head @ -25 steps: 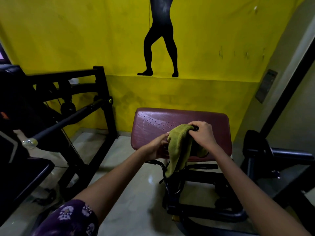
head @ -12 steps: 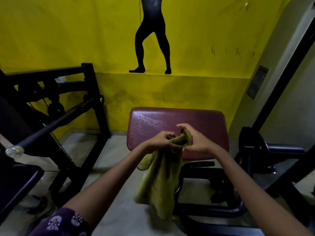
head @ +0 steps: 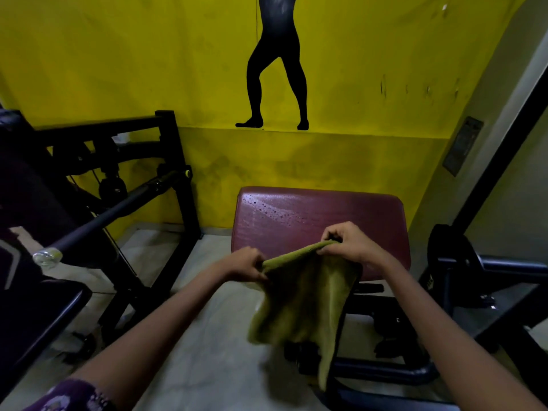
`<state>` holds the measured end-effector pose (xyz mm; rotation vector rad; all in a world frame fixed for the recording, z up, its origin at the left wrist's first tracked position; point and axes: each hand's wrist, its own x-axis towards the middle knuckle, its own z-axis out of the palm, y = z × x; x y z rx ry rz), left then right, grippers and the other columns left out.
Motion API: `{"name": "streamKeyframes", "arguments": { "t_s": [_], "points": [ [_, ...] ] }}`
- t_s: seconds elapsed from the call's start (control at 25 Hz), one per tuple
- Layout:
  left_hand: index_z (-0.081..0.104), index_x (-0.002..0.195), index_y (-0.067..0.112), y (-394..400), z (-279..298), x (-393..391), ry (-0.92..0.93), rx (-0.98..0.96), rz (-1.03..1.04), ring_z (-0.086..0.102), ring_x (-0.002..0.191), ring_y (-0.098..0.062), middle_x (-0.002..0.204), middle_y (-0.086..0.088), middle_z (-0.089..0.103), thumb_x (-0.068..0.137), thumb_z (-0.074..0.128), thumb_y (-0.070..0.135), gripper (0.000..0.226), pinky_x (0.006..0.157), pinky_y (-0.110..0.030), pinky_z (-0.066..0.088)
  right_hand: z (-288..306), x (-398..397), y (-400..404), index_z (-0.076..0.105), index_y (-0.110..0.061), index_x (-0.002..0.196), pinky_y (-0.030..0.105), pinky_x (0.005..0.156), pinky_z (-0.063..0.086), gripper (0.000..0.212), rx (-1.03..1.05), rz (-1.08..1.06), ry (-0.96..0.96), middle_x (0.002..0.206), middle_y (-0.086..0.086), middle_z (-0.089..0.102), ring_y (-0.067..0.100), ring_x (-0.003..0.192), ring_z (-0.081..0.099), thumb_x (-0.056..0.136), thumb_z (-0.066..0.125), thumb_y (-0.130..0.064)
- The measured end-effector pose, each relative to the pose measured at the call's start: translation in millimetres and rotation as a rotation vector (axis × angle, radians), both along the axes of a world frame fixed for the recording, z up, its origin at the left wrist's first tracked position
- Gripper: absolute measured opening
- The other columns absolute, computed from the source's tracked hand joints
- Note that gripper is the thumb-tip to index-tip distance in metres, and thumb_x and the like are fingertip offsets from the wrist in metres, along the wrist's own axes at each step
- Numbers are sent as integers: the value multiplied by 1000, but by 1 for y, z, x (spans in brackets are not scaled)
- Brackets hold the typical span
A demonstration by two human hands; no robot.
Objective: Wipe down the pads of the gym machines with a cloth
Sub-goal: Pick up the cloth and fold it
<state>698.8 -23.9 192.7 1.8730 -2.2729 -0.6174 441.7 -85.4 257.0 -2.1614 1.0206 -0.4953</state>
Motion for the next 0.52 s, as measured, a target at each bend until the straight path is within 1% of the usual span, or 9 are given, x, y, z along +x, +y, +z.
{"name": "streamKeyframes", "arguments": {
  "t_s": [0.12, 0.16, 0.2, 0.28, 0.36, 0.4, 0.44, 0.48, 0.52],
  "points": [
    [70, 93, 8, 18, -38, 28, 73, 34, 50, 55, 72, -13, 78, -2, 63, 76, 74, 26, 25, 64, -25, 42, 8, -9, -2, 63, -10, 68, 27, 62, 41, 15, 43, -171, -120, 67, 4, 59, 13, 66, 52, 74, 75, -5],
    [70, 91, 9, 25, -47, 36, 178, 41, 130, 54, 73, -12, 77, -1, 61, 76, 76, 25, 23, 62, -22, 39, 10, -15, -4, 63, -9, 69, 27, 62, 41, 14, 68, -226, -144, 67, 6, 59, 15, 66, 53, 74, 74, -4],
    [67, 85, 10, 31, -55, 42, 353, 46, 231, 53, 72, -12, 75, -2, 60, 76, 77, 20, 16, 60, -21, 38, 14, -20, -5, 63, -9, 70, 27, 61, 42, 13, 101, -259, -152, 67, 7, 59, 16, 65, 54, 74, 75, -4],
    [62, 80, 11, 37, -59, 45, 631, 6, 415, 49, 63, -12, 72, -3, 57, 78, 74, 7, 13, 54, -21, 38, 20, -28, -4, 62, -9, 79, 25, 57, 42, 14, 214, -297, -117, 69, 4, 57, 16, 67, 54, 74, 74, -2],
    [55, 88, 11, 32, -49, 35, 760, -154, 506, 47, 60, -8, 74, -2, 53, 80, 70, 2, 20, 52, -21, 39, 22, -30, -3, 60, -10, 90, 25, 55, 41, 21, 312, -376, -71, 79, 4, 55, 17, 73, 52, 76, 72, -1],
    [50, 93, 12, 28, -37, 23, 764, -229, 526, 48, 63, -8, 76, 0, 52, 82, 68, 1, 24, 51, -19, 41, 23, -28, -1, 58, -10, 92, 22, 50, 39, 22, 340, -412, -81, 79, 3, 52, 15, 69, 49, 78, 70, 1],
    [47, 95, 14, 24, -21, 8, 770, -262, 531, 49, 66, -9, 78, 2, 52, 86, 64, 1, 23, 49, -16, 41, 23, -24, 3, 58, -10, 91, 19, 43, 37, 21, 377, -429, -136, 75, 3, 51, 13, 61, 46, 79, 68, 4],
    [47, 91, 15, 20, -6, -8, 752, -254, 501, 50, 68, -11, 78, 3, 53, 89, 59, 0, 20, 48, -15, 40, 22, -18, 7, 59, -10, 86, 16, 38, 37, 19, 429, -430, -222, 71, 4, 52, 11, 55, 46, 79, 66, 6],
    [49, 85, 16, 16, 7, -23, 740, -229, 430, 51, 68, -11, 76, 4, 54, 90, 54, -4, 21, 49, -15, 39, 20, -10, 13, 60, -9, 81, 14, 39, 39, 17, 487, -423, -310, 69, 5, 55, 11, 54, 48, 79, 65, 7]
  ]
}}
